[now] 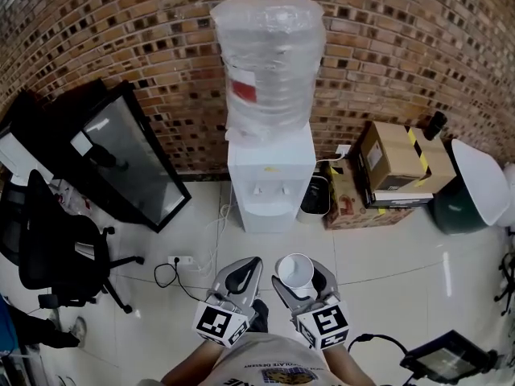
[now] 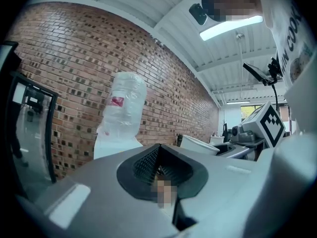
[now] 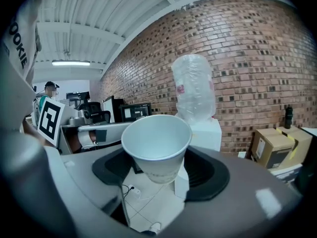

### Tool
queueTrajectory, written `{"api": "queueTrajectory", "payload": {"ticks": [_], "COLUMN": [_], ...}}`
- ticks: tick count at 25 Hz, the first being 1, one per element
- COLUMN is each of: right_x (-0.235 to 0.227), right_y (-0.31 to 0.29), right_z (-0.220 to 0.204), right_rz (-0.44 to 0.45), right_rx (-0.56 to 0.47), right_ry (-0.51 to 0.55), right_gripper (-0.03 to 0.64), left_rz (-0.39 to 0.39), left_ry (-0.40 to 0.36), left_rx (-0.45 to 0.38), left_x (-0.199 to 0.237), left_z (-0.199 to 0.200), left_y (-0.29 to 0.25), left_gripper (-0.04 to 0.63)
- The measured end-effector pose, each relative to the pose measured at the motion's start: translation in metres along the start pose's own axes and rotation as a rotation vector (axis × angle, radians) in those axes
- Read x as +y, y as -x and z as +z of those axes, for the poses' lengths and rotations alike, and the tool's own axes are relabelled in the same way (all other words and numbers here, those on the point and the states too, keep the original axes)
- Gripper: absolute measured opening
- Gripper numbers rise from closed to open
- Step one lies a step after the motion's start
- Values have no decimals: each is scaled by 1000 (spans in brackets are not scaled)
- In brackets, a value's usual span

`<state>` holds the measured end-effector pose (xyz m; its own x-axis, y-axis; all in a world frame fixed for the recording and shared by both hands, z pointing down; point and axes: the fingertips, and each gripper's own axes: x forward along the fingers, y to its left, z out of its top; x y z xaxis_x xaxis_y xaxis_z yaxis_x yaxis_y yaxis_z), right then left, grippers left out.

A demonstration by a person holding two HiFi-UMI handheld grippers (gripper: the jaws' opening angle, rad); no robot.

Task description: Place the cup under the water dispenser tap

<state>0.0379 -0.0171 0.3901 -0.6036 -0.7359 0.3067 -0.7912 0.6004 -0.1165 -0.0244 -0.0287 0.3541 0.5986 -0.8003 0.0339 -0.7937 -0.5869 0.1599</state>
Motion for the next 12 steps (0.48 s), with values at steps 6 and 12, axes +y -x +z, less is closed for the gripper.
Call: {"api": "queueTrajectory", "payload": {"ticks": [6, 12], "right_x": [-17, -28], "right_y": [-44, -82], "right_z": [24, 44], "right_rz": [-14, -39], "right_rx": [5, -1], "right_ry": [9, 27], "right_gripper": [328, 328], "left_rz": [-19, -31], "left_ry": [11, 7], "left_rx": [-10, -24], "left_x": [42, 76], "left_z": [13, 28], "left_y": [-33, -53], "left_gripper": [-17, -17]}}
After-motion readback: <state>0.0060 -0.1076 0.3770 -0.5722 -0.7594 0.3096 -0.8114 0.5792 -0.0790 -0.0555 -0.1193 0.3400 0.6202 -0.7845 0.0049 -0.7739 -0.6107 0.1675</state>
